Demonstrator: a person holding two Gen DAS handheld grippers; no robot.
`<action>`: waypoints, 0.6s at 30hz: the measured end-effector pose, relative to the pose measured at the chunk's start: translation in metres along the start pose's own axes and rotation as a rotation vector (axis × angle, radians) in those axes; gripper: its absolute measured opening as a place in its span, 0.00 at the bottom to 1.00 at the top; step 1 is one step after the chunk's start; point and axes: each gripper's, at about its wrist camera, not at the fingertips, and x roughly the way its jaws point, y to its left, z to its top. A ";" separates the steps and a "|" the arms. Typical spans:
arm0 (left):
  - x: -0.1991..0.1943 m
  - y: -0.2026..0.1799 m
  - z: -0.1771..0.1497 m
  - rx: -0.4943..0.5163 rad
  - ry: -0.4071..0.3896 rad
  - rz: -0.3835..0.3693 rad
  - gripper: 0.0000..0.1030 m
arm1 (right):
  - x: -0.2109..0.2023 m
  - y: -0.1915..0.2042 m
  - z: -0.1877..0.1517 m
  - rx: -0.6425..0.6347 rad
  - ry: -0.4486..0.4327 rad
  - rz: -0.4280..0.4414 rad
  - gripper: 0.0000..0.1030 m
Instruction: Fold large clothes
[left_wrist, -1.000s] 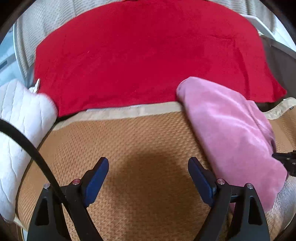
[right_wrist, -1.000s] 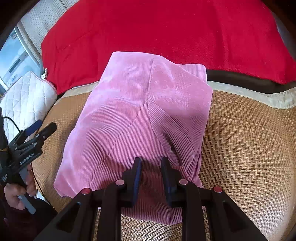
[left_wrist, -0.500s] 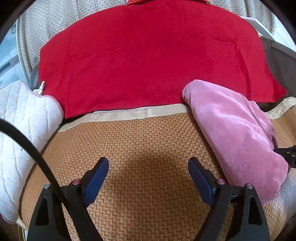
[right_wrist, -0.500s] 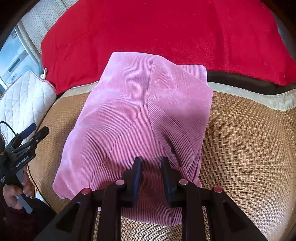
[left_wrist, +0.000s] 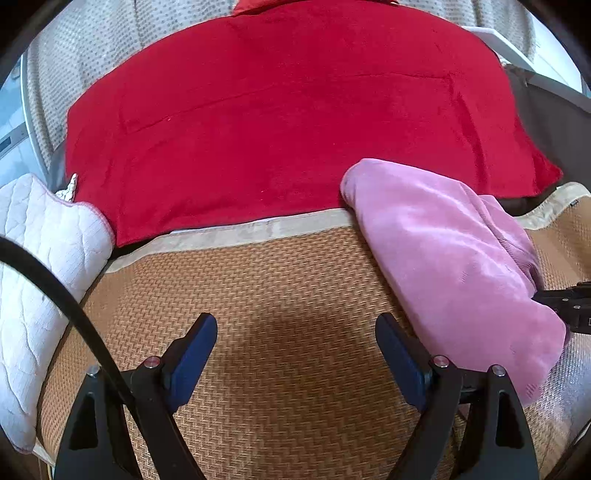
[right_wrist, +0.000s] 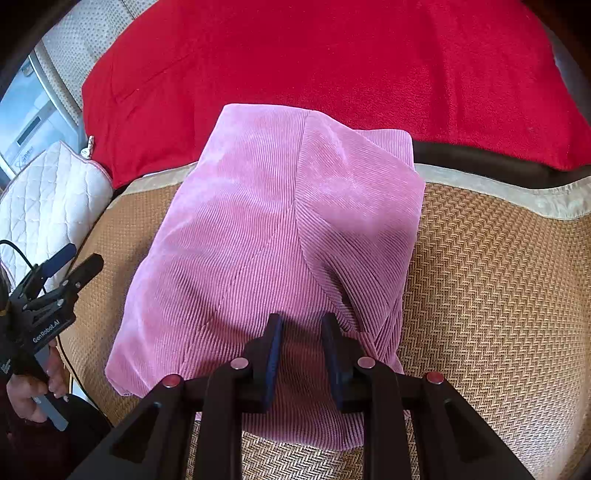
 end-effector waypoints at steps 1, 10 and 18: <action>0.000 -0.002 0.001 0.003 0.000 -0.002 0.85 | 0.000 0.000 0.000 0.000 0.000 0.001 0.25; -0.001 -0.012 0.002 0.023 -0.006 -0.007 0.85 | 0.000 -0.001 0.000 0.001 -0.002 0.010 0.25; -0.001 -0.019 0.005 0.039 -0.017 -0.007 0.85 | 0.000 -0.002 0.000 0.003 -0.003 0.013 0.25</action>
